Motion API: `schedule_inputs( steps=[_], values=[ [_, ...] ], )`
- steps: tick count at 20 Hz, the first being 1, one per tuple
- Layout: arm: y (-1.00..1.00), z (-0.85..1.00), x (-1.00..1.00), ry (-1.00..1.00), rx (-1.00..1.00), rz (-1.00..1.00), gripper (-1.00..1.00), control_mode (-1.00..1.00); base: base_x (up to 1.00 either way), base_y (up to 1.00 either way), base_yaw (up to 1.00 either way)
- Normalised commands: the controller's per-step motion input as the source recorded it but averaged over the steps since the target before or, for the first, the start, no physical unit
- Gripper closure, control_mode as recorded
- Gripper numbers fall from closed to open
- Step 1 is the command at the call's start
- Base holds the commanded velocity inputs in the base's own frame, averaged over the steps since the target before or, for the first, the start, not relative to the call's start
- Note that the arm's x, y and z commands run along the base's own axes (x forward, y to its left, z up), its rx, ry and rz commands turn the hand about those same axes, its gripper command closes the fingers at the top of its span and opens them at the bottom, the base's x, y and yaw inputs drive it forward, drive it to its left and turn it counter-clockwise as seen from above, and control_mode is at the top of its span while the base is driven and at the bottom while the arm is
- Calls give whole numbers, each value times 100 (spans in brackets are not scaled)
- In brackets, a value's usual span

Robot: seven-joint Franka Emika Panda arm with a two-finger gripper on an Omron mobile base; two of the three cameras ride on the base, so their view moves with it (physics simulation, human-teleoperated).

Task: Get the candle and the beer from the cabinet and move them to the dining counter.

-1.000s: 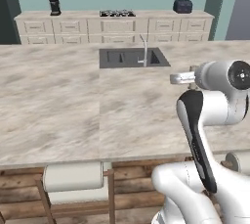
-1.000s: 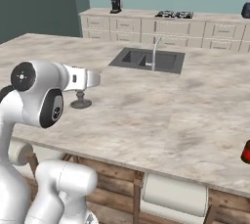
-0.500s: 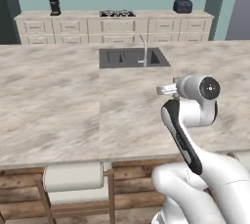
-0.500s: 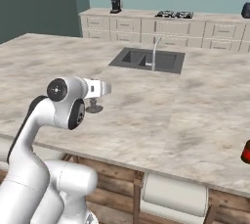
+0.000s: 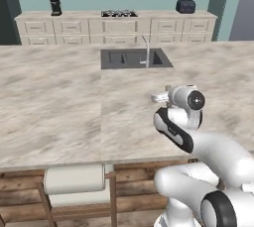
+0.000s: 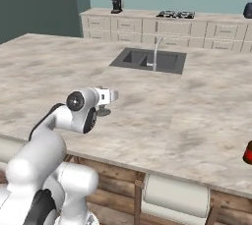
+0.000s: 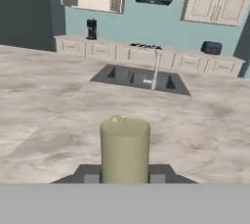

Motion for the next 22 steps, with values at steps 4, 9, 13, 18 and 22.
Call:
schedule_inputs(
  steps=[4,9,13,18,22],
  values=[
    [0,-11,49,14,0,1,100,-100,0,0,0],
    [0,-19,34,16,0,2,100,-100,0,0,0],
    [0,-45,33,0,0,3,100,-100,0,0,0],
    [0,-55,30,-1,0,3,100,-100,0,0,0],
    [0,-56,22,-3,0,2,100,-100,0,0,0]
  ],
)
